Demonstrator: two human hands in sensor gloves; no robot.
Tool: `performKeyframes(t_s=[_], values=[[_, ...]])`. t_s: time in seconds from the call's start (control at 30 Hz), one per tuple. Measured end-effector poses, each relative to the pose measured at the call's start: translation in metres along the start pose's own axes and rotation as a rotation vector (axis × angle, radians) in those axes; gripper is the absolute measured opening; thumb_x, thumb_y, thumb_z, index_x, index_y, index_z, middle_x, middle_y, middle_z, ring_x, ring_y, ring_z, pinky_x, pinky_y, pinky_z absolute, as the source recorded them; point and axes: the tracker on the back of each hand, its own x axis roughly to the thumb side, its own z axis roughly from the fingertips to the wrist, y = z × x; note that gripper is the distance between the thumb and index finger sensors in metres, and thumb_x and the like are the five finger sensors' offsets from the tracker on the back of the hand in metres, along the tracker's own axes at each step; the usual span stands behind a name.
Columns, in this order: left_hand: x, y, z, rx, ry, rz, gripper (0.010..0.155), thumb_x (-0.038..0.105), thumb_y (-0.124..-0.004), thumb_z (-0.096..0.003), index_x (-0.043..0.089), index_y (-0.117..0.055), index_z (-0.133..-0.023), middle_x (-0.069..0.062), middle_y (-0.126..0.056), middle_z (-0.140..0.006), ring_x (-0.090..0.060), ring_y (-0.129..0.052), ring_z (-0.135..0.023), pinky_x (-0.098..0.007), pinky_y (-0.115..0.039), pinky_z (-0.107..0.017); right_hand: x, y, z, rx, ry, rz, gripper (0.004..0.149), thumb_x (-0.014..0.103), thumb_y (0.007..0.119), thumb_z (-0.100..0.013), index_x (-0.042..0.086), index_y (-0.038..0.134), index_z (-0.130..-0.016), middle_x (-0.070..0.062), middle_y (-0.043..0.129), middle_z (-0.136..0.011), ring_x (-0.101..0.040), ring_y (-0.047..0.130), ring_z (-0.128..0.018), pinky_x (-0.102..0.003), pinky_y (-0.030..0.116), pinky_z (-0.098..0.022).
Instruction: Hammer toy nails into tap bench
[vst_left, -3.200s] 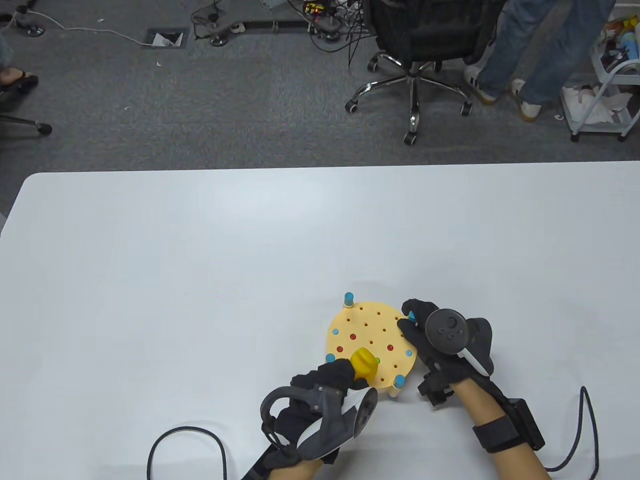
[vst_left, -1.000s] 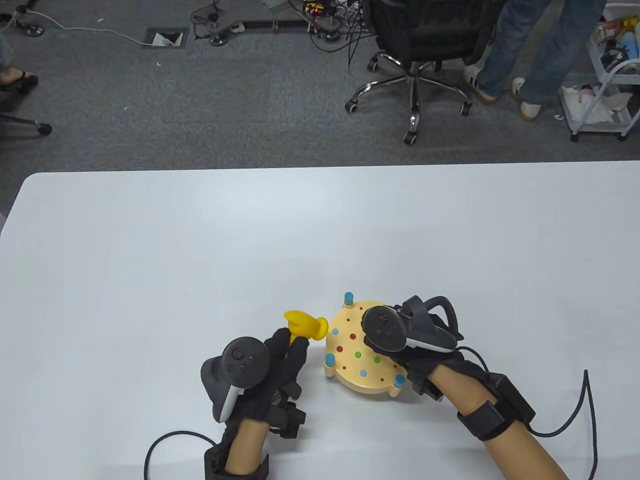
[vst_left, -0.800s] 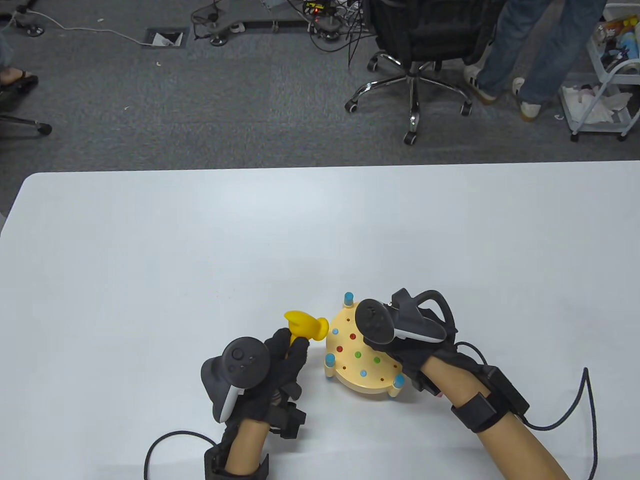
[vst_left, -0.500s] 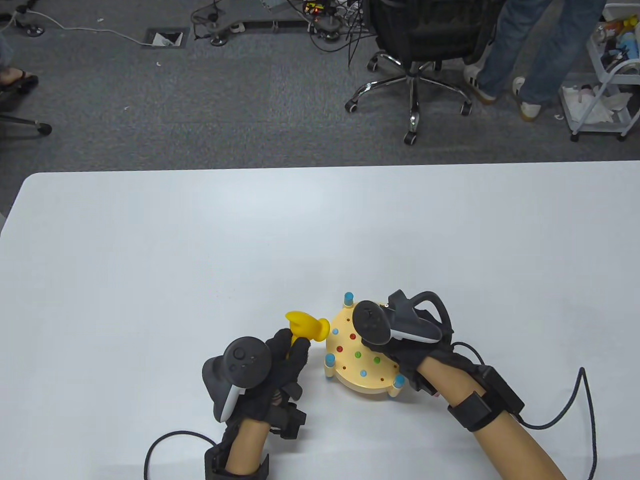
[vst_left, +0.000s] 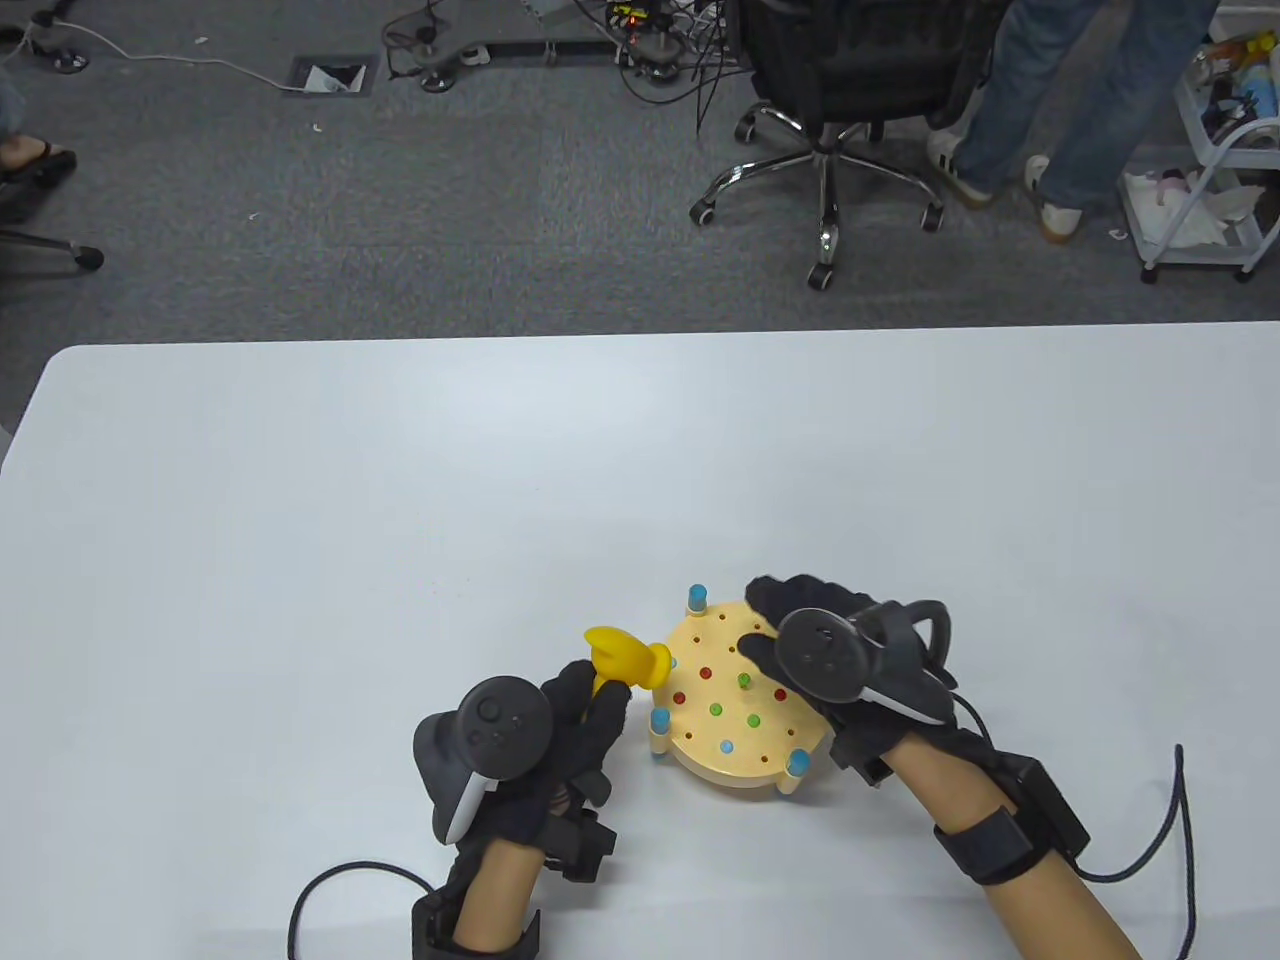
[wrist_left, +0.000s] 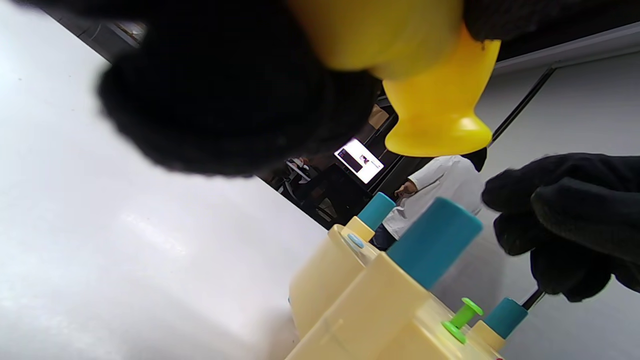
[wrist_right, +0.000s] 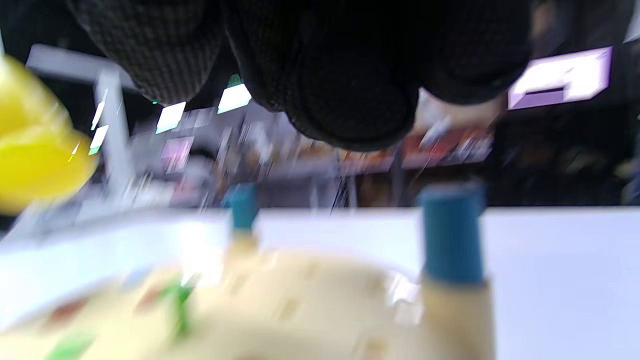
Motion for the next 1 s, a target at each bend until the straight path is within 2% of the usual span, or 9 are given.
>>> performKeyframes(t_s=[0.17,0.37,0.43,0.73,0.8,0.83,0.93,0.97,1.0], values=[[0.018,-0.001,0.006,0.088,-0.131,-0.128,0.063,0.059,-0.067,-0.0372,0.016,-0.085,-0.080,-0.013,-0.102,-0.046,-0.027,-0.101,-0.019,-0.035,-0.082,-0.014,-0.050,0.033,0.014,0.130,0.119,-0.028,0.080,0.054,0.071,-0.040,0.011,0.055,-0.105,-0.017,0.073,-0.094,-0.024,0.090,-0.066,-0.041,0.079,-0.049],[0.051,-0.006,0.025,0.239,-0.310,-0.362,0.062,0.060,-0.069,-0.0361,0.020,-0.086,-0.080,-0.011,-0.103,-0.047,-0.026,-0.102,-0.022,-0.036,-0.083,-0.017,-0.075,0.072,0.020,0.198,0.172,-0.416,0.062,0.047,0.073,-0.041,0.014,0.071,-0.094,-0.014,0.084,-0.083,-0.023,0.095,-0.055,-0.040,0.080,-0.042],[0.062,-0.010,0.030,0.246,-0.341,-0.411,0.062,0.060,-0.069,-0.0364,0.019,-0.086,-0.081,-0.011,-0.103,-0.048,-0.026,-0.103,-0.023,-0.036,-0.084,-0.017,-0.076,0.075,0.022,0.190,0.150,-0.350,0.057,0.047,0.073,-0.041,0.018,0.072,-0.091,-0.011,0.084,-0.083,-0.021,0.095,-0.055,-0.039,0.081,-0.042],[0.117,-0.043,0.015,0.256,-0.280,-0.730,0.064,0.055,-0.071,-0.0384,0.015,-0.081,-0.088,-0.013,-0.103,-0.050,-0.028,-0.103,-0.023,-0.036,-0.082,-0.014,-0.075,0.081,0.025,0.180,0.141,-0.355,0.056,0.048,0.068,-0.043,0.020,0.069,-0.091,-0.011,0.082,-0.084,-0.021,0.095,-0.054,-0.038,0.081,-0.042],[0.122,-0.061,0.007,0.133,-0.267,-0.791,0.063,0.049,-0.077,-0.0364,0.009,-0.091,-0.082,-0.020,-0.106,-0.042,-0.033,-0.103,-0.015,-0.039,-0.083,-0.009,-0.075,0.081,0.025,0.183,0.138,-0.351,0.056,0.048,0.068,-0.043,0.020,0.068,-0.091,-0.011,0.082,-0.084,-0.021,0.095,-0.054,-0.038,0.081,-0.042],[0.128,-0.068,0.003,0.018,-0.169,-0.932,0.063,0.052,-0.068,-0.0400,0.011,-0.080,-0.087,-0.018,-0.099,-0.048,-0.030,-0.100,-0.021,-0.036,-0.082,-0.014,-0.075,0.081,0.025,0.185,0.137,-0.349,0.056,0.048,0.068,-0.043,0.020,0.068,-0.091,-0.012,0.082,-0.084,-0.021,0.095,-0.054,-0.038,0.081,-0.042],[0.139,-0.058,0.007,0.292,-0.208,-0.905,0.063,0.053,-0.069,-0.0382,0.015,-0.084,-0.085,-0.012,-0.104,-0.046,-0.026,-0.103,-0.019,-0.034,-0.083,-0.012,-0.075,0.081,0.025,0.187,0.134,-0.341,0.056,0.048,0.067,-0.043,0.020,0.068,-0.092,-0.012,0.082,-0.084,-0.021,0.095,-0.054,-0.038,0.081,-0.042],[0.140,-0.061,0.005,0.272,-0.232,-0.845,0.063,0.048,-0.080,-0.0345,0.007,-0.095,-0.079,-0.021,-0.108,-0.038,-0.035,-0.102,-0.011,-0.040,-0.082,-0.006,-0.075,0.081,0.025,0.188,0.133,-0.338,0.056,0.048,0.067,-0.043,0.020,0.068,-0.092,-0.012,0.082,-0.084,-0.020,0.095,-0.054,-0.038,0.081,-0.041],[0.137,-0.075,-0.003,0.027,-0.185,-0.884,0.062,0.045,-0.081,-0.0358,0.002,-0.095,-0.079,-0.024,-0.108,-0.037,-0.038,-0.102,-0.010,-0.042,-0.081,-0.005,-0.075,0.081,0.025,0.188,0.132,-0.337,0.056,0.048,0.067,-0.043,0.020,0.068,-0.092,-0.012,0.082,-0.084,-0.020,0.095,-0.054,-0.038,0.081,-0.041]])
